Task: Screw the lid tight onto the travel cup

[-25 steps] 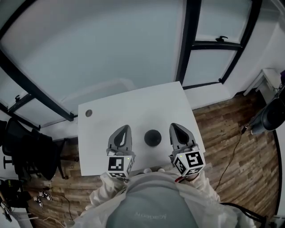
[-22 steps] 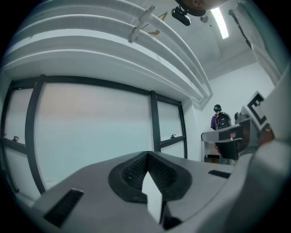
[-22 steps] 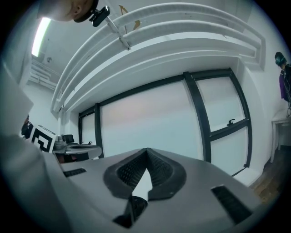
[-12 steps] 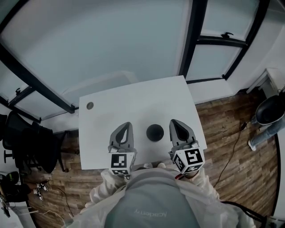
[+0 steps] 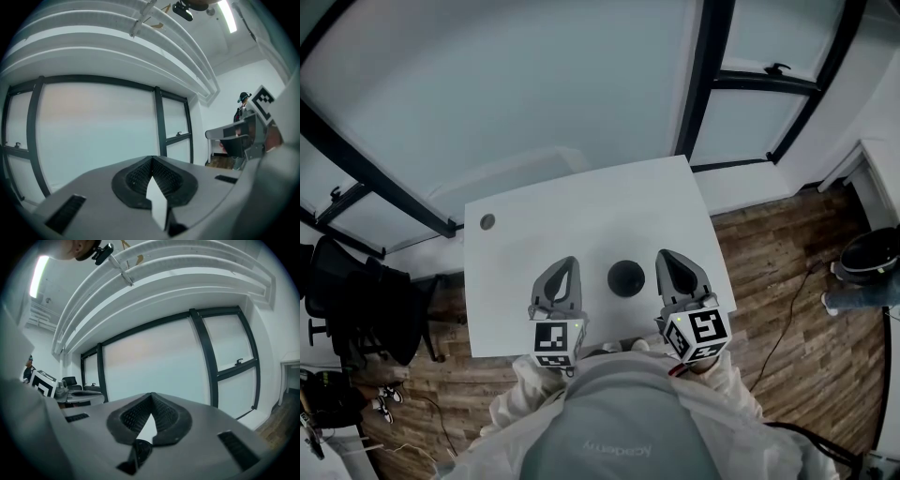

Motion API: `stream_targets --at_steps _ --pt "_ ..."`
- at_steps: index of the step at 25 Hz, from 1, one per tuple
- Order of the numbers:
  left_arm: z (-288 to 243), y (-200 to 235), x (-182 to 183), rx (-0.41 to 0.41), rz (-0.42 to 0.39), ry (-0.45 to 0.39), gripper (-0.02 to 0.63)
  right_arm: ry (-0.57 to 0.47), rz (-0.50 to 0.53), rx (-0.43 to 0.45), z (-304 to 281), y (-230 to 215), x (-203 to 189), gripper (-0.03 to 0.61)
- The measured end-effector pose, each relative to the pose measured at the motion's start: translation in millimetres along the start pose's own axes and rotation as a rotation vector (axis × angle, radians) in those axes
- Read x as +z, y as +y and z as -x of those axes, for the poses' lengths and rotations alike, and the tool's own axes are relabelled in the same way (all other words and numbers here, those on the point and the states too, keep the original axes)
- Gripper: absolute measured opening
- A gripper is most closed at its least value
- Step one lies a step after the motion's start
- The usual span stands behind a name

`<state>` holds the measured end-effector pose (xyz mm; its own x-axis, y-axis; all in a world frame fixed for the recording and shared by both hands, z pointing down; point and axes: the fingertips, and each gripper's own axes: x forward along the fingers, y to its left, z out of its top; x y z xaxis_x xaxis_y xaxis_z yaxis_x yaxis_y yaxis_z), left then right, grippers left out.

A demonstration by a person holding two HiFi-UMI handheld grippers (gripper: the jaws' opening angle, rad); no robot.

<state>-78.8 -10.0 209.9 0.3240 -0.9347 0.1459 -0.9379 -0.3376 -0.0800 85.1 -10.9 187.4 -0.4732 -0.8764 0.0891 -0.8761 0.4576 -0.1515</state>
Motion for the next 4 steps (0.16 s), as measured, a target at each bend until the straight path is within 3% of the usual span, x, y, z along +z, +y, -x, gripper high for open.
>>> stream_targets --at_steps 4 --pt "-4.8 0.0 -3.1 0.005 -0.009 0.004 0.008 0.001 0.000 0.002 -2.6 -3.9 -0.1 0.021"
